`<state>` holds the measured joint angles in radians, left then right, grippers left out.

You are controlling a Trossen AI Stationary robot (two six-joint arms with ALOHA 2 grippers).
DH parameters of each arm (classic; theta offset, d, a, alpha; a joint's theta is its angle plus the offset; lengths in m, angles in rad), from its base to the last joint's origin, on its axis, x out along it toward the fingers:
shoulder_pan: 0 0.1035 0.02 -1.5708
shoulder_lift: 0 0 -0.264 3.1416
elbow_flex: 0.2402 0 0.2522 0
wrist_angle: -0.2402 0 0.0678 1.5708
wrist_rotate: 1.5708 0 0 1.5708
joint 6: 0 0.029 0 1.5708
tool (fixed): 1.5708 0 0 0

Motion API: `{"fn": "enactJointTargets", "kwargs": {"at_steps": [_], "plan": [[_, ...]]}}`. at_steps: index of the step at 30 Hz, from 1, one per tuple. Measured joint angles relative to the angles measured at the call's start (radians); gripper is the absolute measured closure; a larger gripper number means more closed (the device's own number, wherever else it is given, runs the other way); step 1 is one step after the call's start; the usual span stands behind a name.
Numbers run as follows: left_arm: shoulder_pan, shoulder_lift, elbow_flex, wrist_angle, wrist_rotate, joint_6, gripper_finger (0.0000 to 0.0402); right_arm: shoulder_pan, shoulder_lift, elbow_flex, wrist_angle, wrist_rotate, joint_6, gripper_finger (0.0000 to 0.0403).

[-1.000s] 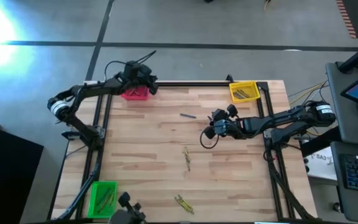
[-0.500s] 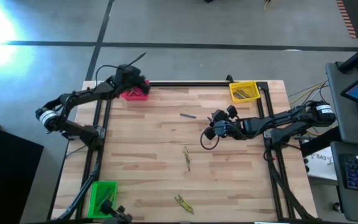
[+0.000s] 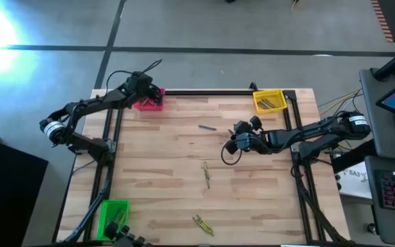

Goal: Sort crayons
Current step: Put the blue crayon into the green bin

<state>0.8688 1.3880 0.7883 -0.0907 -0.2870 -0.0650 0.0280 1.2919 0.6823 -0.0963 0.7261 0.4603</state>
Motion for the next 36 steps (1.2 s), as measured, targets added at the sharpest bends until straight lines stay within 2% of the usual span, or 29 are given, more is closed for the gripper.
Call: {"fn": "enactJointTargets", "kwargs": {"at_steps": [3, 10, 12, 15, 22, 31, 36], "plan": [[-0.004, 0.000, 0.000, 0.054, 0.074, 0.019, 0.0253, -0.001, 0.001, 0.000, -0.003, -0.018, -0.005, 0.0251], [-0.077, 0.048, -0.004, 0.299, 0.489, 0.081, 0.0251, -0.003, 0.002, 0.000, -0.002, -0.051, -0.008, 0.0263], [-0.110, 0.087, -0.001, 0.352, 0.559, 0.110, 0.0254, -0.003, 0.002, 0.000, 0.005, -0.051, -0.008, 0.0266], [-0.148, 0.145, 0.028, 0.387, 0.575, 0.137, 0.0258, -0.003, 0.002, 0.000, 0.005, -0.053, -0.007, 0.0268], [-0.189, 0.230, 0.123, 0.356, 0.578, 0.142, 0.0260, -0.003, 0.002, 0.000, 0.005, -0.053, -0.007, 0.0262], [-0.194, 0.247, 0.154, 0.364, 0.573, 0.135, 0.0260, -0.003, 0.002, 0.000, 0.003, -0.023, -0.070, 0.0246], [-0.194, 0.247, 0.153, 0.371, 0.505, 0.154, 0.0261, -0.003, 0.002, 0.000, 0.004, -0.019, -0.079, 0.0249]]}}
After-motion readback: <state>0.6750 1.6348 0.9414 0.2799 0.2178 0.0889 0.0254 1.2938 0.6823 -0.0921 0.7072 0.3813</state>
